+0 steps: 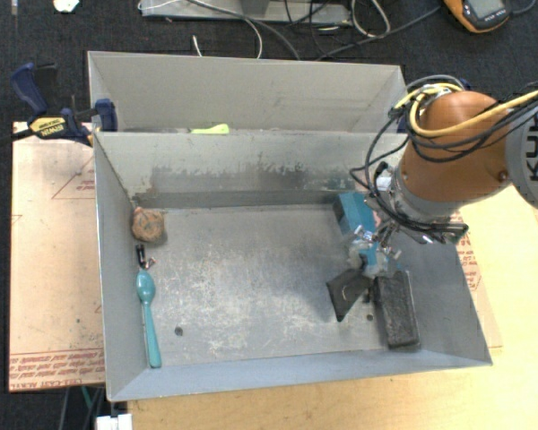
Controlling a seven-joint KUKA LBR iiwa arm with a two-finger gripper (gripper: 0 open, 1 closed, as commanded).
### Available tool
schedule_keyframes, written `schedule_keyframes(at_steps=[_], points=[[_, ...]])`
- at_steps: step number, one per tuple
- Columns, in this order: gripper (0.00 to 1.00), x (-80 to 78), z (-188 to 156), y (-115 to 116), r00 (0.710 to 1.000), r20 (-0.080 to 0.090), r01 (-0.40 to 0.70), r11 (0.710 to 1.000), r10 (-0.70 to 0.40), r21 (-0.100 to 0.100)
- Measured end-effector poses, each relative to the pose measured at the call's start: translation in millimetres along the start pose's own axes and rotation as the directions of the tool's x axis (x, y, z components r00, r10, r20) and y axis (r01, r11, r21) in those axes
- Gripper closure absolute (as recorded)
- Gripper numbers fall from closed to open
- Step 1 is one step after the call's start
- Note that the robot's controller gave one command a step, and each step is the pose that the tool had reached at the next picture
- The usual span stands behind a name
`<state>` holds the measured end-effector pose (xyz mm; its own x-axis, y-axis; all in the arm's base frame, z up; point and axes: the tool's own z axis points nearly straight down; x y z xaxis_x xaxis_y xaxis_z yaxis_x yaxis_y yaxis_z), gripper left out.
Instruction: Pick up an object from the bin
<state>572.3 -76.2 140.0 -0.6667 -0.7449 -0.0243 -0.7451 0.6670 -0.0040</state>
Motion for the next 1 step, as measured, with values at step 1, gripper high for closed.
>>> schedule_keyframes(at_steps=[1], points=[[1.0, 51.6, 21.6, 7.0, 0.988, 0.005, 0.157, 0.988, -0.157, 0.006]])
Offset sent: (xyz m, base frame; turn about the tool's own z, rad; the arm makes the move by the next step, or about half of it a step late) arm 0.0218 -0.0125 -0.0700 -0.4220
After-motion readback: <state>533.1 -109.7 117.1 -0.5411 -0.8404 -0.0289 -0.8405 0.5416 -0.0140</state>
